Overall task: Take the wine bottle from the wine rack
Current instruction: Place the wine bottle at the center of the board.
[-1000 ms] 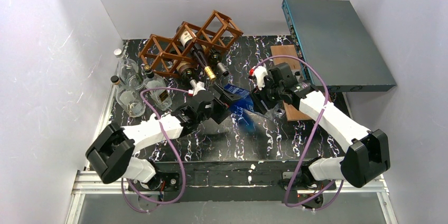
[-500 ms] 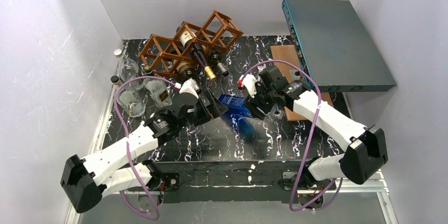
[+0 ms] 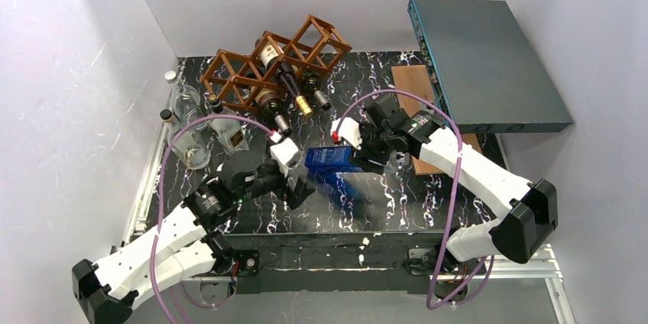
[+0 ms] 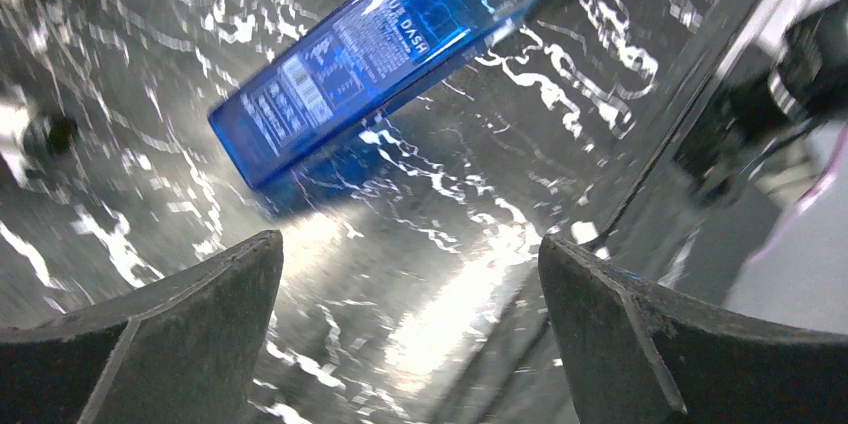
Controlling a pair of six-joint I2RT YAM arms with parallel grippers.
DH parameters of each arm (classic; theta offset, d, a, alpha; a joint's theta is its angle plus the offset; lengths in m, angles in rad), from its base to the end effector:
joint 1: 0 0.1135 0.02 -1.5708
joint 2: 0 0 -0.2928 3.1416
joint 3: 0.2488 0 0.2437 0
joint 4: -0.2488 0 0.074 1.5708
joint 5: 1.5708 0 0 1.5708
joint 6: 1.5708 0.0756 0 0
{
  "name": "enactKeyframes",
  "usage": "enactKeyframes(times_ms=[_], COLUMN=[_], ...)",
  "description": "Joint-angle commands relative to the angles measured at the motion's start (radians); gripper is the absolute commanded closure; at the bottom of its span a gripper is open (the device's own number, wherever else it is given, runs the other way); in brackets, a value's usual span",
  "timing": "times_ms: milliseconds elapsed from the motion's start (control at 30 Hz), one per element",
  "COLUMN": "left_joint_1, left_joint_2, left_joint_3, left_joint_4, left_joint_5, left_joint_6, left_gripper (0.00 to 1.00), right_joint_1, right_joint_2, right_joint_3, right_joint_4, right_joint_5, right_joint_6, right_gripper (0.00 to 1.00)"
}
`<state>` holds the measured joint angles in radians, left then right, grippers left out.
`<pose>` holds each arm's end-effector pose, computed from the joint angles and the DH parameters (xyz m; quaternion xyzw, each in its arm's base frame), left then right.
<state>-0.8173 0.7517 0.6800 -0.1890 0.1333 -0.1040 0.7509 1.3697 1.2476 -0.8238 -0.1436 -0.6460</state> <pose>0.1226 -0.1454 0.3180 0.3143 0.7273 -0.3175 0.5210 0.2049 0.2060 0.3105 -0.6272 0.7127 0.0842 0.3026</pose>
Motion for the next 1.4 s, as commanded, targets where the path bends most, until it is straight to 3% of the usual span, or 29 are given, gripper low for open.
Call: enactKeyframes(times_ms=[0,67,233,500,767,1367], left_joint_1=[0.001,0.000,0.000,0.002,0.013,0.133], left_joint_2=[0.000,0.044,0.197,0.380,0.470,0.647], left_joint_3=[-0.122,-0.143,-0.150,-0.108,-0.123,-0.133], left_joint_4=[0.210,0.281,0.490,0.610,0.741,0.996], left_joint_5=[0.131,0.168,0.181,0.275,0.273,0.501], left_joint_6=[0.445,0.533,0.575,0.587,0.578,0.338], left_gripper=[0.02,0.02,0.02,0.02,0.02,0.02], right_joint_1=[0.018,0.023,0.035,0.044,0.050,0.051], right_joint_2=[-0.024,-0.024,-0.033,-0.045,-0.044,-0.027], right_joint_3=[0.091,0.094,0.087,0.076,0.085,0.121], right_joint_4=[0.052,0.042,0.021,0.025,0.014,-0.007], right_joint_5=[-0.064,-0.067,-0.084,-0.103,-0.119,-0.178], right_joint_6=[-0.087,-0.103,-0.138,-0.158,-0.169,-0.200], right_gripper=[0.99,0.99,0.99,0.99,0.99,0.99])
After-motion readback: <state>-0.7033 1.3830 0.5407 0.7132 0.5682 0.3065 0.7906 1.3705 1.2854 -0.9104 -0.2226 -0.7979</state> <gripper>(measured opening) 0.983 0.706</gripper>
